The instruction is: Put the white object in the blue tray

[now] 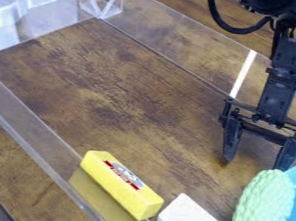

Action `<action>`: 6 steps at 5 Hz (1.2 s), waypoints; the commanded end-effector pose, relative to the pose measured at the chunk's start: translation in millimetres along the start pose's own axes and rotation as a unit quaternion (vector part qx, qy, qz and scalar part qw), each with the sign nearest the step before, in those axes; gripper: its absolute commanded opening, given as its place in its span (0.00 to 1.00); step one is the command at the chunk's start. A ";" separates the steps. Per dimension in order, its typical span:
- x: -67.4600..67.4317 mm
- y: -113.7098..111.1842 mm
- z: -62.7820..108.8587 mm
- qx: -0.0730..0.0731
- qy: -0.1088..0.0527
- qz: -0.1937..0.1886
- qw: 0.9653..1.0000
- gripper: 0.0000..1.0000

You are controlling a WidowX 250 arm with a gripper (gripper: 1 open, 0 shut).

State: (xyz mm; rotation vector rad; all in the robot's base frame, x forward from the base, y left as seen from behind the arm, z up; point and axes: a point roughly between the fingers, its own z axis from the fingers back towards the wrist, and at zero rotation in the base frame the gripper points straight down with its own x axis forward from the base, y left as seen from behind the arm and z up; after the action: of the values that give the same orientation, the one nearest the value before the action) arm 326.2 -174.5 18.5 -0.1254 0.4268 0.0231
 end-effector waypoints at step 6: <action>-21.3 -5.4 14.4 -0.019 0.020 0.044 0.999 0.00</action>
State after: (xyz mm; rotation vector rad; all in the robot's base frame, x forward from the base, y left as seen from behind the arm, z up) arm 307.6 -175.5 17.5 -0.1170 0.5366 0.1254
